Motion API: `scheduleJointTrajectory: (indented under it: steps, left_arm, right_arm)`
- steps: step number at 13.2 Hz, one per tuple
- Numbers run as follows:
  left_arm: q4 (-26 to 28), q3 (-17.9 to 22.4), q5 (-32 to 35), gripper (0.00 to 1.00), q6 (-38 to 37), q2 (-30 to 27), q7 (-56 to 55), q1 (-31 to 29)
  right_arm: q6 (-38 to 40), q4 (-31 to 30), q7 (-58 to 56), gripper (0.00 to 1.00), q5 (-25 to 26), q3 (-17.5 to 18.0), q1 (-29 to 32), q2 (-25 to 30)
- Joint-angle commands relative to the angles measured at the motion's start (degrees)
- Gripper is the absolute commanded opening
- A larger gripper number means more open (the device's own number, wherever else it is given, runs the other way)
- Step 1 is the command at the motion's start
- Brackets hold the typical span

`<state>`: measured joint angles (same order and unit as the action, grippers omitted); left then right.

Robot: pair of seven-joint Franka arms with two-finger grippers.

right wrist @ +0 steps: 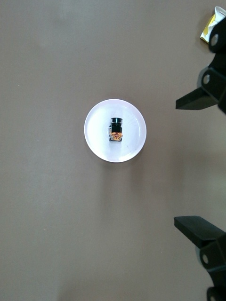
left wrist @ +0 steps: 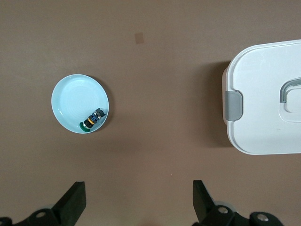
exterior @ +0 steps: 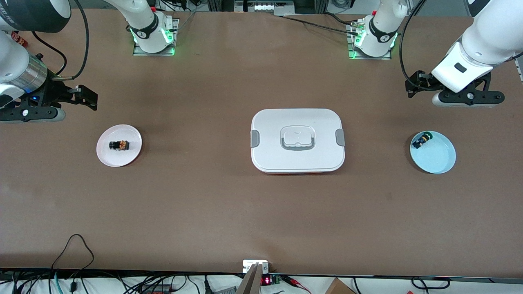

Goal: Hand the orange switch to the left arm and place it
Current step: 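Move the right gripper down over the switch on the white plate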

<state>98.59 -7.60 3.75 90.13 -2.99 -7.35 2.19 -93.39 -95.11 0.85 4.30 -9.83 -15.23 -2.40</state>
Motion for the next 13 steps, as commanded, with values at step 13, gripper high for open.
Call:
scheduleJointTrajectory:
  steps: [13]
  left_arm:
    - [-1.4, -0.8, 1.1, 1.00, -1.2, 0.3, -0.2, -0.3]
  right_arm:
    - [-2.7, -0.1, 7.1, 1.00, -0.1, -0.5, 0.7, -4.2]
